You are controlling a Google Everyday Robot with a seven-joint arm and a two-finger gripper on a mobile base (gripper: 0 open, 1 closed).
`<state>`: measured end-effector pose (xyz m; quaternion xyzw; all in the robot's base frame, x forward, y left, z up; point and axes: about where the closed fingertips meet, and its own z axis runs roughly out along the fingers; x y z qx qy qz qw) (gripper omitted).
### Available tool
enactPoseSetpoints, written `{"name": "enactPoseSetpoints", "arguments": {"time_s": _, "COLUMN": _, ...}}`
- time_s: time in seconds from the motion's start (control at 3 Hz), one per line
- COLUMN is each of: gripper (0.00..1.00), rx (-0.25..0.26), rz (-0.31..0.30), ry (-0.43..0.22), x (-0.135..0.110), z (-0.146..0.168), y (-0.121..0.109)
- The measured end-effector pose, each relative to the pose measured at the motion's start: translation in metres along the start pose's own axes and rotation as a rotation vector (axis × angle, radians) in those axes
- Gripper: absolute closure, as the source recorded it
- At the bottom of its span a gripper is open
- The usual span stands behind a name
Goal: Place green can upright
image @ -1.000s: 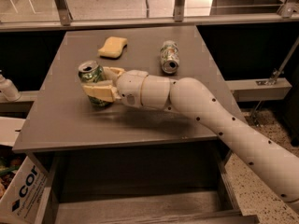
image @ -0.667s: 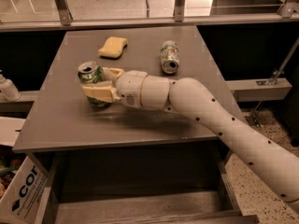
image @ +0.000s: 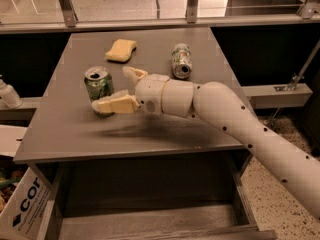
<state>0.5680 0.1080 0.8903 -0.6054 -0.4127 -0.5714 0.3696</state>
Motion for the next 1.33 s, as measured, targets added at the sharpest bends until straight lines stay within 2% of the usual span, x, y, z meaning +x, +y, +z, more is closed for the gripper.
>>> {"name": "enactPoseSetpoints", "arguments": {"time_s": 0.67, "gripper": 0.00, "rx": -0.092, "rz": -0.043, "ry": -0.065, "x": 0.007, "z": -0.068, "y": 0.015}}
{"name": "enactPoseSetpoints", "arguments": {"time_s": 1.0, "gripper": 0.00, "rx": -0.152, "rz": -0.045, "ry": -0.097, "x": 0.004, "z": -0.109, "y": 0.019}}
{"name": "enactPoseSetpoints", "arguments": {"time_s": 1.33, "gripper": 0.00, "rx": -0.170, "rz": -0.042, "ry": -0.099, "x": 0.004, "z": -0.119, "y": 0.023}}
